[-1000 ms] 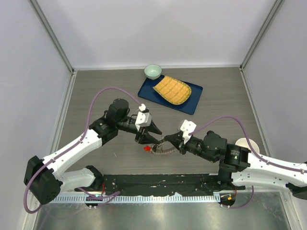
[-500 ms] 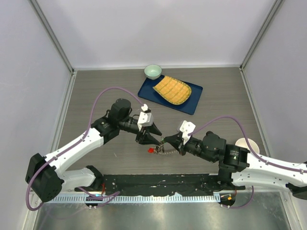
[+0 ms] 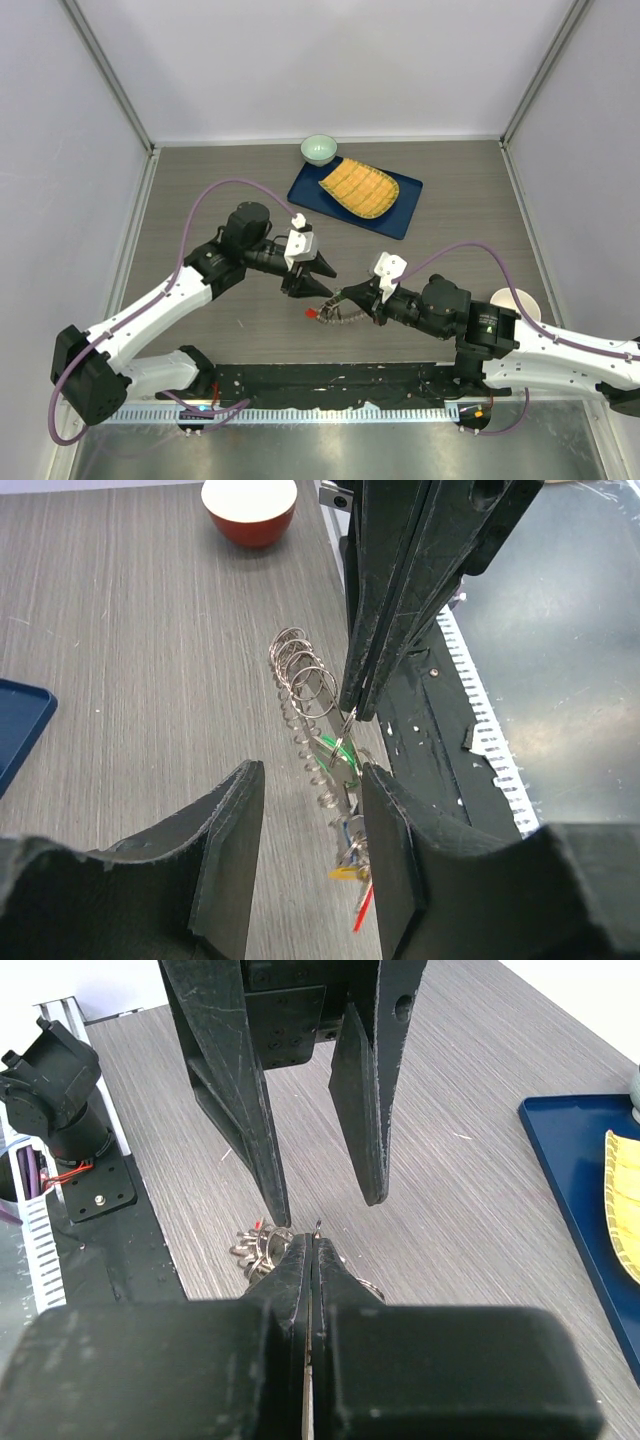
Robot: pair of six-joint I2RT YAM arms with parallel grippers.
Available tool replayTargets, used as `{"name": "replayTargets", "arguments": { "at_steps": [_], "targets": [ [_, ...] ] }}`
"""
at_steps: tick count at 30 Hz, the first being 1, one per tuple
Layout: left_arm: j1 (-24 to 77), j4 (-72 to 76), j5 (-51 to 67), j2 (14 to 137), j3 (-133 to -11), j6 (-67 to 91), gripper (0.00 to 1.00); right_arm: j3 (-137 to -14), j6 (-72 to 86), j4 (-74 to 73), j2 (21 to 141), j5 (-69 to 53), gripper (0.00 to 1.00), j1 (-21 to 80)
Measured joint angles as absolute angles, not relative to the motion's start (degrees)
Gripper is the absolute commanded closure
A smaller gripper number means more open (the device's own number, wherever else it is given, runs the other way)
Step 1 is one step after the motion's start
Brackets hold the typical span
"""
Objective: Remove the keys from the keyring
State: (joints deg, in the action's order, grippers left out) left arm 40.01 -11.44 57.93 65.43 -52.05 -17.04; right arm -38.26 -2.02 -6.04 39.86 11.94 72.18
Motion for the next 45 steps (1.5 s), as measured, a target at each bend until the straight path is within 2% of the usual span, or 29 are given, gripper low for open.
{"name": "replayTargets", "arguments": {
  "at_steps": [21,27,30,31,34,45],
  "targets": [
    [40.01,-12.73,60.64,66.87,-52.6,-16.64,0.58,-38.26,-1.39,-6.04,39.88,11.9,0.99,72.18],
    [40.01,-12.69,61.52,68.51,-53.56,-16.25,0.65,-38.24,-1.34,-6.04,39.9,11.88,0.99,72.18],
    [40.01,-12.67,62.04,68.62,-53.93,-15.73,0.77,-38.24,-1.3,-6.04,39.9,11.88,0.99,72.18],
    [40.01,-12.67,62.22,68.62,-54.04,-15.55,0.87,-38.24,-1.28,-6.04,39.92,11.88,0.99,72.18],
    [40.01,-12.69,62.65,68.62,-54.17,-15.25,1.0,-38.17,-1.13,-6.0,40.16,11.88,0.99,72.18],
    [40.01,-13.91,62.37,68.55,-54.17,-15.44,1.0,-36.56,-0.36,-4.82,40.01,12.08,0.99,72.16]
  ]
}}
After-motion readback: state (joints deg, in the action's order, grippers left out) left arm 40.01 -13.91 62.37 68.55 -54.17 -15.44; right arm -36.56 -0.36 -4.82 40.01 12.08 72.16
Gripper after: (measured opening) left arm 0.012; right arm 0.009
